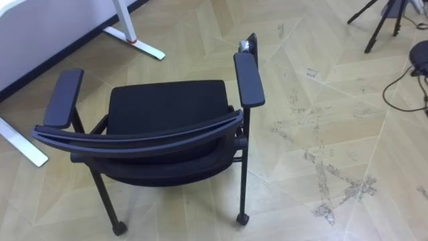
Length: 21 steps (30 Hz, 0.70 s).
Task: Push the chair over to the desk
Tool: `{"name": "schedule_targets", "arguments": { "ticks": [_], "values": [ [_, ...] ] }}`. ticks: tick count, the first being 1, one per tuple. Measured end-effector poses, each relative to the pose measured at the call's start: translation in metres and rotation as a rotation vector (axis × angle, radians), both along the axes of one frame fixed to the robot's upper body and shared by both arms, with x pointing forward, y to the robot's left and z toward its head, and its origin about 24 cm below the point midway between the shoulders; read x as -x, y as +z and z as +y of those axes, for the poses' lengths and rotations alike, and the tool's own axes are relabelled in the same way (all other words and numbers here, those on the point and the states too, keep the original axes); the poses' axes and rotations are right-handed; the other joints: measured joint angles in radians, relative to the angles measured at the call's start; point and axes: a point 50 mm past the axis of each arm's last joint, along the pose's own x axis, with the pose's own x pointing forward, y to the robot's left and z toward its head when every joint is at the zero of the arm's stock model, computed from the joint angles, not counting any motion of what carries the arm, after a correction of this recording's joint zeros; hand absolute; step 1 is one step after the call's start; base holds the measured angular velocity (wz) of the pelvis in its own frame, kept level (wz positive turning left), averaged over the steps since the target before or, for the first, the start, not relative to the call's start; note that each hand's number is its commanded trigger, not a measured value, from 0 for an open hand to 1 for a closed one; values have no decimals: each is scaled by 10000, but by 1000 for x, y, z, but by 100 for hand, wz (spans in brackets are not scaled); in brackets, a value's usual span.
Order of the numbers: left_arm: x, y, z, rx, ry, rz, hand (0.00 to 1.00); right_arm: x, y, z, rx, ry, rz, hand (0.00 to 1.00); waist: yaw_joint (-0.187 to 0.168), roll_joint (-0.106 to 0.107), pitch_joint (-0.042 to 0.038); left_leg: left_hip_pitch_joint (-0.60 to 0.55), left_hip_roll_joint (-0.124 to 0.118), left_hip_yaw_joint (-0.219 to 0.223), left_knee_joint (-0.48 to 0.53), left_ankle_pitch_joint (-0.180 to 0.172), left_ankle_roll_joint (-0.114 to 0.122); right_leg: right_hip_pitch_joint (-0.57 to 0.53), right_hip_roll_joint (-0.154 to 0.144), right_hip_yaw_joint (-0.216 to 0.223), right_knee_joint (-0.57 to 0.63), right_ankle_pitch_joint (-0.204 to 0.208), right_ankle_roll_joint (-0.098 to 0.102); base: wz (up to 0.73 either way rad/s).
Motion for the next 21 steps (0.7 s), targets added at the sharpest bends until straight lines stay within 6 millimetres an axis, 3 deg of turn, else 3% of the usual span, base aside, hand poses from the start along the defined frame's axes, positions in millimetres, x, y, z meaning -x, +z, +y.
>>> {"name": "schedule_targets", "arguments": {
  "ticks": [6, 21],
  "values": [
    [-3, 1, 2, -92, 145, -303, 0, 3, 0, -3, 142, -436, -69, 0, 2, 59, -37, 59, -1, 2, 22, 0, 0, 48, 0, 12, 9, 1, -1, -1],
    [-1, 2, 7, -172, 456, -402, 0, 4, 2, -14, 1062, -988, -208, 0, -54, 92, -40, 102, -9, -23, 19, -4, -4, 96, -1, 32, -24, 0, 1, 0]
  ]
}}
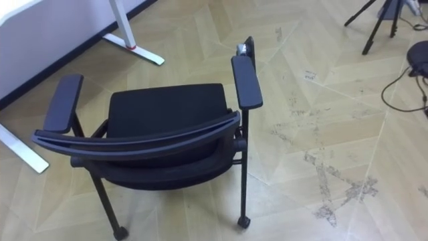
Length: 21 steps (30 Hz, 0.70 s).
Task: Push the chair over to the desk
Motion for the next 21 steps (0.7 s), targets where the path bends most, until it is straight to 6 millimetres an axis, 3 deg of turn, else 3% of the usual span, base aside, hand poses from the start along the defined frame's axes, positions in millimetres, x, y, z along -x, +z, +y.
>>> {"name": "schedule_targets", "arguments": {
  "ticks": [15, 21],
  "values": [
    [5, -1, -1, 55, 235, 86, 0, 10, -1, -1, 342, -668, 270, 0, 25, 16, -2, 3, -11, -52, 24, 0, 0, 12, -8, -18, -3, -14, 14, 0],
    [12, 0, 18, -441, 1659, 210, 0, 8, 1, -10, 586, -1290, 139, 0, 42, 3, -3, 30, -21, -51, 21, 0, 0, 60, -16, -32, -19, -17, 15, 0]
  ]
}}
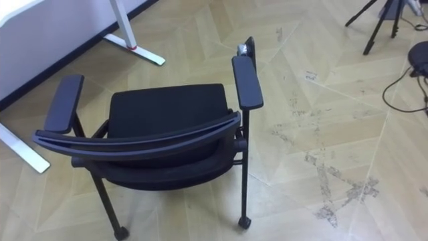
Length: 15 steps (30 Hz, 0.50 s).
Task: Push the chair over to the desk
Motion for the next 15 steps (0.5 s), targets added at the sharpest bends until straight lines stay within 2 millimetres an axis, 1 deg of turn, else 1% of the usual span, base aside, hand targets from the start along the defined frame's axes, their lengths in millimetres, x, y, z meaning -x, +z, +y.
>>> {"name": "schedule_targets", "arguments": {
  "ticks": [4, 6, 7, 9, 11, 14, 15],
  "values": [
    [4, 2, 14, -532, 1126, 144, 0, 2, 1, -8, 213, -810, 58, 0, 49, 0, 3, 132, -1, 0, -15, -3, -5, 119, 1, 0, -9, -1, 2, 0],
    [7, 3, 21, -853, 1818, 206, 0, 5, 3, -14, 282, -1361, 94, 0, 58, -1, 6, 337, -1, 8, -16, -48, -46, 296, -2, 22, 12, -57, 7, -4],
    [7, 5, 27, -1185, 2121, 211, 0, 5, 4, -18, 436, -1478, 136, 0, 56, -9, 18, 427, -1, 10, -22, -67, -55, 359, -4, 35, 34, -104, 4, -4],
    [7, 9, 40, -2030, 2611, 196, 0, 7, 7, -28, 752, -1794, 131, 0, 41, 23, -2, 492, 11, 22, -50, -72, -64, 386, 3, 55, 44, -154, -8, 0],
    [3, 14, 50, -2813, 2686, 142, 0, 8, 9, -34, 979, -2051, 134, 0, 34, 53, -43, 497, 15, -2, -45, -72, -65, 419, 13, 40, 44, -154, -9, 2],
    [-9, 22, 61, -3913, 2512, -134, 0, 10, 10, -38, 1142, -2030, 244, 0, 33, 88, -40, 497, 8, -35, -41, -73, -65, 431, 11, 34, 72, -148, -13, 1],
    [-12, 24, 63, -4104, 2513, -200, 0, 13, 9, -38, 1153, -2006, 338, 0, 25, 147, -16, 497, 8, -35, -39, -74, -67, 435, 13, 36, 71, -147, -14, 0]
  ]
}}
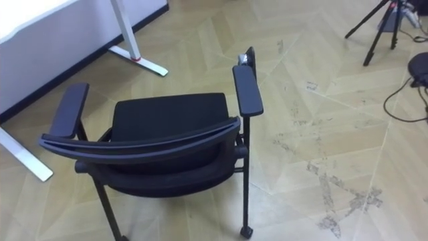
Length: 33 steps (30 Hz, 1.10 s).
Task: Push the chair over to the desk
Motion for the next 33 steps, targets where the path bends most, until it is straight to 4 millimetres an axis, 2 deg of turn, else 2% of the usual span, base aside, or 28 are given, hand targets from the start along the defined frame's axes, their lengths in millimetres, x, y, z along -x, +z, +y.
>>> {"name": "schedule_targets", "arguments": {
  "ticks": [1, 2, 4, 6, 7, 9, 12, 14, 16, 19, 20, 21, 25, 27, 29, 33],
  "values": [
    [-8, 5, 4, -466, -41, -198, 0, 2, 0, 0, -47, 64, 98, 0, -15, -3, 2, -3, 1, -8, 4, -4, -6, -3, 2, -1, 3, 0, -1, 0],
    [-17, 11, 8, -935, -126, -456, 0, 2, -1, 0, -54, 227, 170, 0, 4, 64, 23, -22, 4, -13, 2, -13, -19, -14, 8, -8, -7, 0, -1, 0],
    [-34, 20, 14, -1509, -323, -874, 0, 5, 0, -1, -30, 570, 329, 0, -1, 167, 12, -74, 15, -50, 39, -59, -28, -47, 19, 2, -12, 0, -1, 0],
    [-61, 40, 24, -2540, -814, -1728, 0, 5, 0, -1, -9, 744, 411, 0, 36, 254, -39, -85, 11, -46, 23, -64, -28, -51, 20, 0, -10, 1, 0, 0],
    [-67, 46, 26, -2826, -939, -1910, 0, 5, 0, -1, -9, 755, 399, 0, 34, 307, -41, -77, 11, -42, 9, -64, -28, -52, 21, 3, -13, 2, 0, 0],
    [-92, 66, 28, -3836, -1353, -2743, 0, 6, 0, -2, -3, 866, 460, 0, -30, 503, -48, -58, 4, -43, -32, -64, -29, -53, 18, -7, -23, 21, 2, 0],
    [-110, 84, 26, -4558, -1629, -3563, 0, 8, -1, -1, -130, 952, 567, 0, -59, 603, -98, -22, 2, -41, -72, -62, -31, -37, 18, -6, -25, 21, 2, 0],
    [-122, 100, 25, -5006, -1679, -4280, 0, 6, -1, 0, -250, 1107, 491, 0, -144, 697, -161, -3, 1, -41, -71, -62, -32, -27, 17, 11, -28, 21, 2, -2],
    [-131, 112, 23, -5501, -1975, -4667, 0, 4, -1, 1, -367, 1136, 343, 0, -249, 663, -128, 7, 0, -37, -86, -61, -33, -25, 18, 19, -34, 21, 2, 0],
    [-134, 119, 23, -5740, -2161, -4778, 0, 4, -1, 2, -462, 933, 154, 0, -301, 645, -78, 28, -5, -38, -111, -60, -34, -12, 17, 10, -40, 21, 2, 1],
    [-137, 124, 22, -5814, -2178, -4997, 0, 4, -1, 3, -536, 920, 101, 0, -292, 553, 27, 6, -4, -50, -107, -59, -35, -20, 19, -5, -43, 21, 2, 4],
    [-138, 127, 22, -5846, -2185, -5083, 0, 3, -1, 4, -545, 926, 93, 0, -294, 505, 62, -17, -5, -59, -100, -59, -35, -35, 19, -11, -42, 21, 2, 7],
    [-144, 135, 18, -6360, -2671, -5061, 0, 2, -2, 5, -775, 1000, 4, 0, -510, 429, 57, -309, -42, -359, 81, -66, -23, -119, 12, -75, -36, 32, 19, 18],
    [-147, 137, 14, -6665, -3063, -4911, 0, 1, -3, 6, -933, 1011, 53, 0, -579, 506, 72, -458, -46, -494, 176, -73, -11, -184, 19, -87, -26, 36, 12, 12],
    [-150, 138, 8, -6944, -3581, -4723, 0, 3, -4, 8, -1056, 1017, 193, 0, -580, 592, 49, -501, -62, -513, 179, -69, -7, -203, 18, -67, -27, 38, 10, 7],
    [-155, 144, 1, -7703, -4439, -4484, 0, 4, -5, 10, -1231, 1211, 344, 0, -580, 601, 47, -505, -86, -556, 180, -66, -3, -188, 8, -9, -28, 38, 11, 3]
  ]
}}
